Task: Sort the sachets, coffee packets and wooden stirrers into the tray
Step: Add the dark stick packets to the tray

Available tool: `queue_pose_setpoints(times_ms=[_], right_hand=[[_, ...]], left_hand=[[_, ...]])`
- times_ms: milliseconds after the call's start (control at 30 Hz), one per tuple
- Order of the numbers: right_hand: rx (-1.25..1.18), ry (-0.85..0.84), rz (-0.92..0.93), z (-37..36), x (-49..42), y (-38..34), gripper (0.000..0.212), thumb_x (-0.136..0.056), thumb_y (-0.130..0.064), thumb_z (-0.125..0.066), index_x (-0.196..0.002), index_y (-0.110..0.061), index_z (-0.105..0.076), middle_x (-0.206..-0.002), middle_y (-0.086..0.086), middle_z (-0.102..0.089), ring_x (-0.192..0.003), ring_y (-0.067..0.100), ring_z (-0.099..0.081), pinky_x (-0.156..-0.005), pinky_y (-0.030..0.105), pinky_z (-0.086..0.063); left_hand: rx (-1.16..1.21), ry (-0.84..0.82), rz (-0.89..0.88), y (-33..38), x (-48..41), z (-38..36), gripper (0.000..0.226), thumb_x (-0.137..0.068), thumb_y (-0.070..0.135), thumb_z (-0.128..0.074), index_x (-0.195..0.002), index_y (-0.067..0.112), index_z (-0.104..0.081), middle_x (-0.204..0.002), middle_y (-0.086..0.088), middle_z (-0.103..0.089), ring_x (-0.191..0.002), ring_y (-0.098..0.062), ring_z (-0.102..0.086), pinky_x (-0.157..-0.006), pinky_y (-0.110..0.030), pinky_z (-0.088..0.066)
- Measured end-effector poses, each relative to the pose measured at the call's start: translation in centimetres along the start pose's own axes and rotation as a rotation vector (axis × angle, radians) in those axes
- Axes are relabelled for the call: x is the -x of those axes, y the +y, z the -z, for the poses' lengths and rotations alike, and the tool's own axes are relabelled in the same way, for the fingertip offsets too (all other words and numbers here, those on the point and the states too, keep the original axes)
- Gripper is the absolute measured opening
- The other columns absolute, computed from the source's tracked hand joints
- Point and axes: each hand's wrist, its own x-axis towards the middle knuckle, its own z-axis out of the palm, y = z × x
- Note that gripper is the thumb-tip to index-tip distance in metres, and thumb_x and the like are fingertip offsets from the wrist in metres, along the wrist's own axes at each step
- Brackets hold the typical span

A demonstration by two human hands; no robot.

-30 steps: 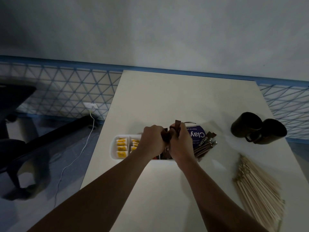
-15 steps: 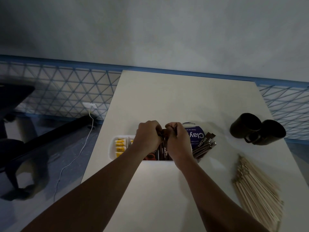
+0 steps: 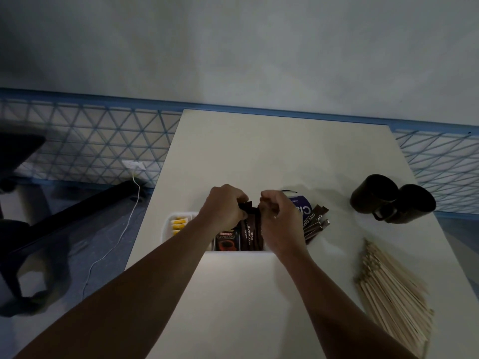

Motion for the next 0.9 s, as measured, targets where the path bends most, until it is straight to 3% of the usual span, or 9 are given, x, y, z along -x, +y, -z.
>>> queue_pose_setpoints(times_ms=[233, 367, 467, 600, 767, 900], right_hand=[[-0.005, 0.141, -0.094, 2.8, -1.3, 0.9, 0.019, -0.094, -0.01, -0.059, -0.108, -0.016, -0.07, -0.095, -0.009, -0.071, -0.089, 0.002, -0.065, -0.076, 0.007, -0.045], [0.108, 0.255, -0.278, 5.6, -1.7, 3.1, 0.023, -0.094, -0.01, -0.055, -0.112, -0.015, -0.069, -0.101, 0.0, -0.069, -0.079, 0.008, -0.06, -0.053, 0.004, -0.038], [0.189, 0.255, -0.408, 6.9, -1.7, 5.2, 0.024, -0.092, -0.007, -0.054, -0.112, -0.008, -0.068, -0.097, 0.005, -0.066, -0.066, -0.001, -0.049, -0.038, 0.006, -0.034], [0.241, 0.231, -0.585, 7.7, -1.6, 7.8, 0.013, -0.09, -0.007, -0.058, -0.091, -0.002, -0.069, -0.075, 0.006, -0.065, -0.062, 0.013, -0.055, -0.049, 0.024, -0.04], [0.15, 0.171, -0.685, 7.0, -1.6, 9.1, 0.023, -0.088, -0.026, -0.073, -0.088, -0.004, -0.066, -0.077, 0.01, -0.069, -0.064, 0.019, -0.065, -0.049, 0.026, -0.048], [0.1, 0.144, -0.743, 6.9, -2.1, 9.7, 0.029, -0.084, -0.029, -0.078, -0.093, -0.004, -0.066, -0.077, 0.009, -0.069, -0.064, 0.017, -0.066, -0.048, 0.025, -0.046]], left_hand=[[-0.014, 0.01, -0.034, 1.1, -1.1, 0.9, 0.048, -0.078, 0.019, -0.08, -0.123, 0.012, -0.067, -0.122, -0.005, -0.067, -0.111, -0.019, -0.063, -0.092, -0.025, -0.047], [0.008, 0.083, -0.083, 2.5, -2.1, 0.8, 0.039, -0.079, 0.022, -0.08, -0.115, 0.011, -0.07, -0.109, -0.003, -0.07, -0.096, -0.013, -0.064, -0.079, -0.019, -0.043], [0.049, 0.13, -0.1, 3.9, -2.9, 0.2, 0.029, -0.08, 0.019, -0.079, -0.107, 0.011, -0.072, -0.1, -0.002, -0.071, -0.087, -0.01, -0.064, -0.068, -0.011, -0.041], [0.041, 0.086, -0.135, 6.0, -3.7, -1.3, 0.023, -0.081, 0.017, -0.076, -0.104, 0.013, -0.073, -0.095, 0.0, -0.071, -0.084, -0.01, -0.064, -0.064, -0.008, -0.039], [-0.002, -0.015, -0.145, 7.9, -4.8, -4.2, 0.019, -0.081, 0.012, -0.073, -0.1, 0.011, -0.074, -0.094, -0.004, -0.073, -0.086, -0.016, -0.068, -0.076, -0.027, -0.057], [-0.015, -0.106, -0.109, 8.6, -5.6, -6.7, 0.021, -0.079, 0.008, -0.075, -0.1, 0.008, -0.073, -0.097, -0.009, -0.073, -0.089, -0.02, -0.07, -0.081, -0.032, -0.059]])
